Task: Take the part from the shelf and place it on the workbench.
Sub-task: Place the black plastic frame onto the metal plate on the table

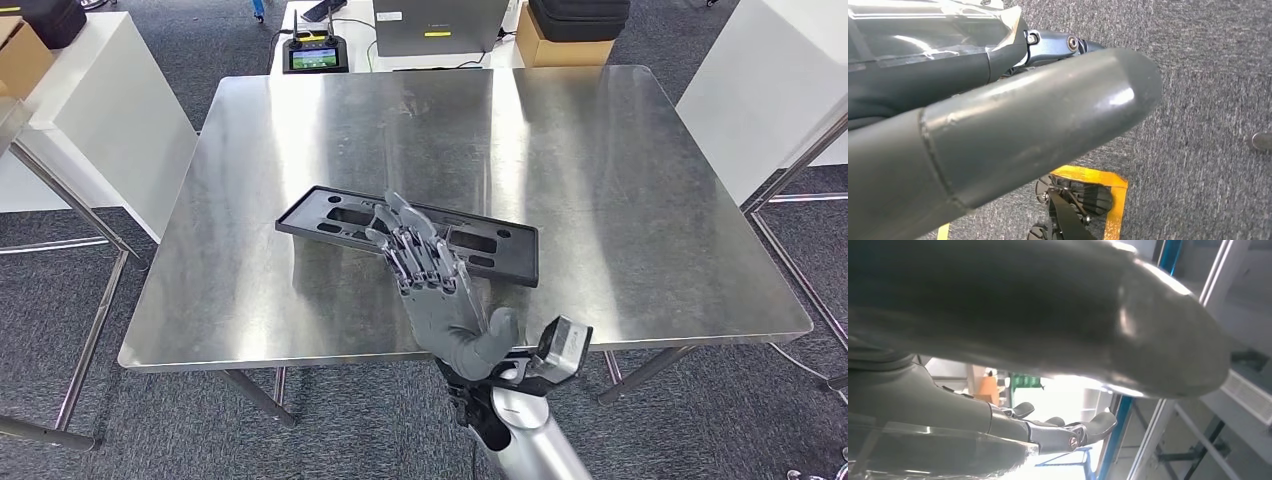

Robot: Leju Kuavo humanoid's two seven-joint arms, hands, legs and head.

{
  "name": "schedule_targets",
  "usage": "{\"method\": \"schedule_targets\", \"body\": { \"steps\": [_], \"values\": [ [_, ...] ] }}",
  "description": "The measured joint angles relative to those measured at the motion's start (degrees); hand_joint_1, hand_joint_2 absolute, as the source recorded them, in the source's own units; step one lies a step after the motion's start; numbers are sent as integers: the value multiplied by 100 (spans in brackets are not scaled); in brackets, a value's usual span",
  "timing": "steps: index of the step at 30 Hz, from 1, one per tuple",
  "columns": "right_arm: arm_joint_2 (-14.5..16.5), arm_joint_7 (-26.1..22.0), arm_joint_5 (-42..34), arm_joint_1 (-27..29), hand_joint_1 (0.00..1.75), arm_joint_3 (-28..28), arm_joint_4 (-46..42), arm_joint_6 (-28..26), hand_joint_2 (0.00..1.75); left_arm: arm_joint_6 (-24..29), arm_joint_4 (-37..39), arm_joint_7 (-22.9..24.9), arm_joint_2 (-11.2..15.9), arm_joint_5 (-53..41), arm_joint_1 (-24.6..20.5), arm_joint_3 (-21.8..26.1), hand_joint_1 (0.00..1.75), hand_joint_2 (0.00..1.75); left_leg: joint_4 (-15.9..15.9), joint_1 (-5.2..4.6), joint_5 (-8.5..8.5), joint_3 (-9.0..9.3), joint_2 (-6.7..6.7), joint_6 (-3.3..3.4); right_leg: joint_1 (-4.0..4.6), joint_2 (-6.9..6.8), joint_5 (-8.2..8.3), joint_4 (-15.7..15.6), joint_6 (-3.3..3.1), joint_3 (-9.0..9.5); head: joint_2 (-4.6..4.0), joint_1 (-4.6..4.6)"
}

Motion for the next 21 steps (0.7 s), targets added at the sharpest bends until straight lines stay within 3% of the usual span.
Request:
{"method": "schedule_targets", "body": {
  "steps": [7,12,14,16,18,19,21],
  "values": [
    [-281,-145,-8,321,0,-15,-285,77,0,-1,-1,-64,54,55,1,96,0,0,30,-11,-35,-1,0,47,-28,1,0,-10,4,17,0,0],
    [-396,-139,-9,330,0,-85,-296,78,0,35,-2,-114,40,73,-2,145,0,0,-35,-17,-24,68,9,132,-28,-4,-19,-32,50,60,0,0],
    [-437,-131,1,311,0,-107,-300,77,0,38,-2,-125,14,73,-6,156,0,0,-162,28,26,176,32,186,-18,-17,-168,228,61,-36,0,6],
    [-483,-128,3,303,0,-123,-300,75,0,38,-2,-128,-2,73,-12,171,0,0,-210,56,40,225,53,209,-52,-24,-476,918,59,-370,0,13],
    [-525,-126,5,313,0,-137,-298,72,0,38,-2,-128,-16,73,-14,183,0,0,-206,70,39,227,64,198,-108,-27,-648,1478,123,-659,0,14],
    [-542,-122,10,316,0,-139,-296,65,0,36,-2,-128,-25,73,-13,187,0,0,-201,85,37,227,68,183,-141,-32,-603,1472,191,-657,0,13],
    [-563,-106,26,310,0,-140,-290,44,0,27,-2,-128,-37,73,-13,191,0,0,-181,134,22,232,66,116,-218,-66,-318,828,366,-314,0,15]
  ]
}}
